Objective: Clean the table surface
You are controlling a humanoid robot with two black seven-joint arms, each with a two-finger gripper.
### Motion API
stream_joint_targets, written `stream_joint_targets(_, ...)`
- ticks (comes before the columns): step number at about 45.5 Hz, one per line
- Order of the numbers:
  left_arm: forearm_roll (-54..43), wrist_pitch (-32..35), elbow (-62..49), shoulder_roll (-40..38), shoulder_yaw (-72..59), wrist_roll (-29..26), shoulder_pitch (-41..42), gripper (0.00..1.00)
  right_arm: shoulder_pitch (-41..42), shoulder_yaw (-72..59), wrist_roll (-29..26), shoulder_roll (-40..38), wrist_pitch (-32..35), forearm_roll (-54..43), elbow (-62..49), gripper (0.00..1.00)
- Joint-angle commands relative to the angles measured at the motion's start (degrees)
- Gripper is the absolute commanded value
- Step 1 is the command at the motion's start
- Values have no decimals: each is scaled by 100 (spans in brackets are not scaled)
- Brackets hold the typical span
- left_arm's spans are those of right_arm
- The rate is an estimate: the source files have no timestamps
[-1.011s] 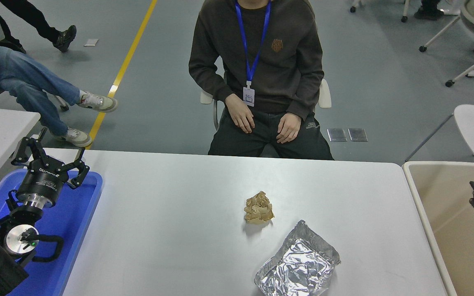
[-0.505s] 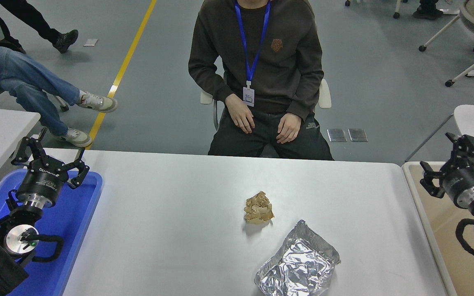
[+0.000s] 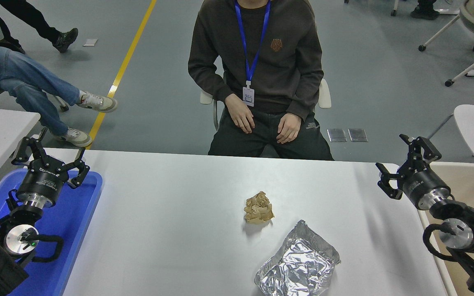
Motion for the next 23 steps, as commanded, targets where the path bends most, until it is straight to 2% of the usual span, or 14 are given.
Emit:
stream_joint_targets(1, 0, 0, 0, 0, 0, 0, 0, 100, 178, -244, 11, 72, -25, 27, -175, 100)
stream_joint_targets(14, 0, 9, 0, 0, 0, 0, 0, 100, 169, 90, 47, 380, -25, 80, -561, 100)
stream_joint_targets(23, 0, 9, 0, 0, 9, 0, 9, 100, 143, 126, 47, 293, -51, 10, -518, 100)
